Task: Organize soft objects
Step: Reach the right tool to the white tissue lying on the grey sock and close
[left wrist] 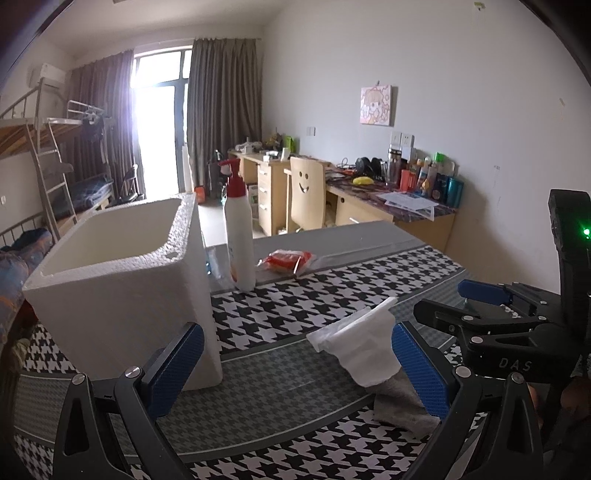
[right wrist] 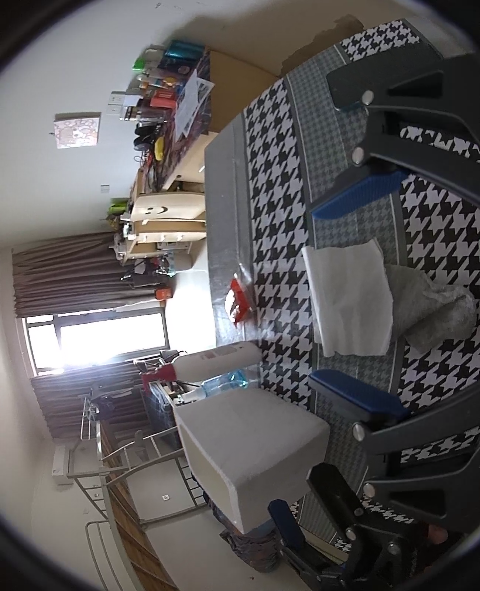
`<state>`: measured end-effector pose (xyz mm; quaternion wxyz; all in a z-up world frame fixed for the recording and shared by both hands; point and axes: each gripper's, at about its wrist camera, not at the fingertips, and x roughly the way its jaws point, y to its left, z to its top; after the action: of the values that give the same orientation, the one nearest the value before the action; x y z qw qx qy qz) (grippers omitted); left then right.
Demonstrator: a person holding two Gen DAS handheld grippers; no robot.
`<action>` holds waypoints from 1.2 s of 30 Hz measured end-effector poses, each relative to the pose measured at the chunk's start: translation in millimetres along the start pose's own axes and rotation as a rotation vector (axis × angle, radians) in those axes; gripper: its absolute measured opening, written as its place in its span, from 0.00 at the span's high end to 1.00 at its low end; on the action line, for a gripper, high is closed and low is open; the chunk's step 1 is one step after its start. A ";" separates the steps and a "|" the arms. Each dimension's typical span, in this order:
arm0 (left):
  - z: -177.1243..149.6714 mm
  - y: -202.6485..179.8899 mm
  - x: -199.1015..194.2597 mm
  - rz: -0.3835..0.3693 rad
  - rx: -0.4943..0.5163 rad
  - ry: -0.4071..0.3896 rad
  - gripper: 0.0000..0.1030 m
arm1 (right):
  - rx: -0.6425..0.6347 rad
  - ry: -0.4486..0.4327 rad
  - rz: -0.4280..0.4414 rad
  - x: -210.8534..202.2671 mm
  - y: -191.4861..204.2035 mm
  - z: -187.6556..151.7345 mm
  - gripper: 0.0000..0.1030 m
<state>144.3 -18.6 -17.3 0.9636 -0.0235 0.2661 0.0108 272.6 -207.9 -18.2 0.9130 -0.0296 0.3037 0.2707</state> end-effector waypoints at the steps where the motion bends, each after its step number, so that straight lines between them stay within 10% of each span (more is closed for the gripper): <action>1: -1.2 0.2 2.5 -0.001 -0.002 0.008 0.01 | 0.003 0.008 0.001 2.8 -1.5 -1.0 0.16; 36: -22.3 3.0 52.2 -0.029 -0.020 0.159 0.01 | 0.023 0.188 0.039 77.9 -13.8 -11.6 0.27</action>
<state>177.7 -16.3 -63.3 0.9392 -0.0376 0.3413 -0.0022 325.6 -185.1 -73.6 0.8753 -0.0383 0.3915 0.2812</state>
